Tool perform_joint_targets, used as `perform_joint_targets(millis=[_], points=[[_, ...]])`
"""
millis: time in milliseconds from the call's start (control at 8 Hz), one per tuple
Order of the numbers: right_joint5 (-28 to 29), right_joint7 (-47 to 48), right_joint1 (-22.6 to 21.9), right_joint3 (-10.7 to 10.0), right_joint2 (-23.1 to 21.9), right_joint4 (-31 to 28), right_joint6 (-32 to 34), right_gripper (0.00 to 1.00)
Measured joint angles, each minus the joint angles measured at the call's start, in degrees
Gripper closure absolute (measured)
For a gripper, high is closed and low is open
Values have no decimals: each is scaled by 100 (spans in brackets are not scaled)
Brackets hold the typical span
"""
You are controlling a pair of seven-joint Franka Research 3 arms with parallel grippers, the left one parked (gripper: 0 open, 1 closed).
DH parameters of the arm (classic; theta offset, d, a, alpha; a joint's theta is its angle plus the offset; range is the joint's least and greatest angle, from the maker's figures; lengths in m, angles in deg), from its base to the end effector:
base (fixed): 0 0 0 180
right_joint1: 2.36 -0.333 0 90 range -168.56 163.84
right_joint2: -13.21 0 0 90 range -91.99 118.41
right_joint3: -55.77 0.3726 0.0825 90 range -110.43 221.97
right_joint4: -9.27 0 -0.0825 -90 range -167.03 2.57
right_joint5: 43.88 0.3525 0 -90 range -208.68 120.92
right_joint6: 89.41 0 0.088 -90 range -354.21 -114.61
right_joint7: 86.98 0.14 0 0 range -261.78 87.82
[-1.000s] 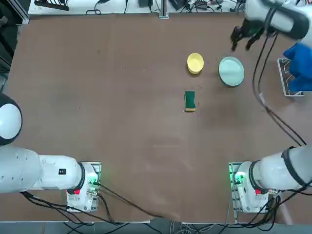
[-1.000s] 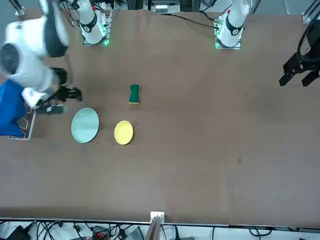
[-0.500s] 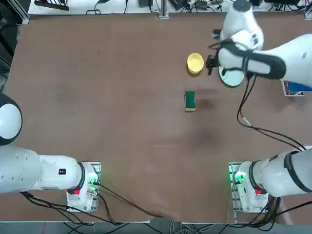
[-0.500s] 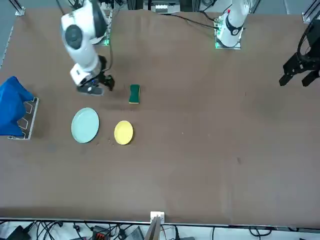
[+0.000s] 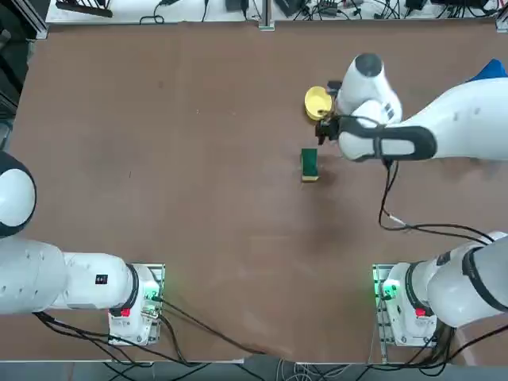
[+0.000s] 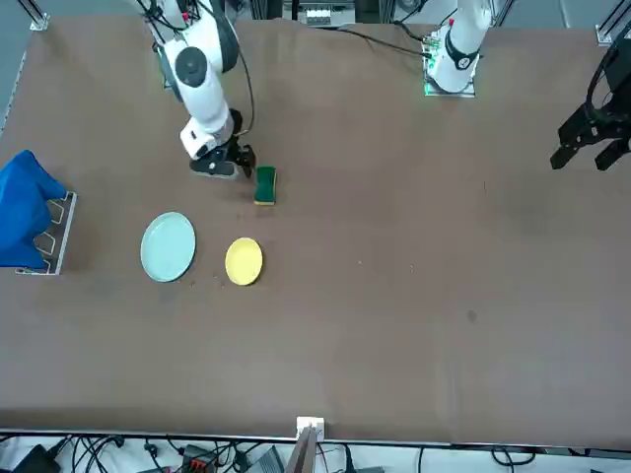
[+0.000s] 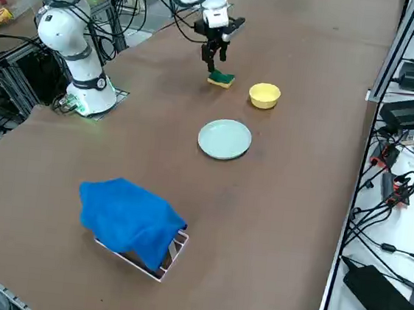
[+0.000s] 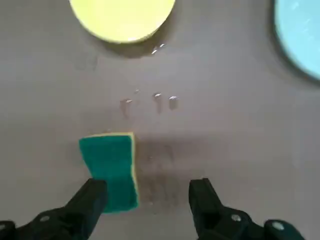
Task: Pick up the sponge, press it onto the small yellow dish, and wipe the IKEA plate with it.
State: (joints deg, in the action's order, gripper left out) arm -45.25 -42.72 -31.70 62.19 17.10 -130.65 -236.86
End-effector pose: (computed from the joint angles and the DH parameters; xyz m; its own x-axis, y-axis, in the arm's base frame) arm 0.3888 0.2798 0.3294 0.9903 -0.1296 0.0503 -0.1276 -0.9910 -0.0399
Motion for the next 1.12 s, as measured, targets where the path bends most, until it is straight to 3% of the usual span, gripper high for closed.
perform_joint_targets(millis=[250,500,1125], points=[[0,506,-358,-2,626,-19,-820,0],[0,693,-556,-4,1093,-4,-1226,0],[0,695,-589,-32,1241,17,-1260,0]])
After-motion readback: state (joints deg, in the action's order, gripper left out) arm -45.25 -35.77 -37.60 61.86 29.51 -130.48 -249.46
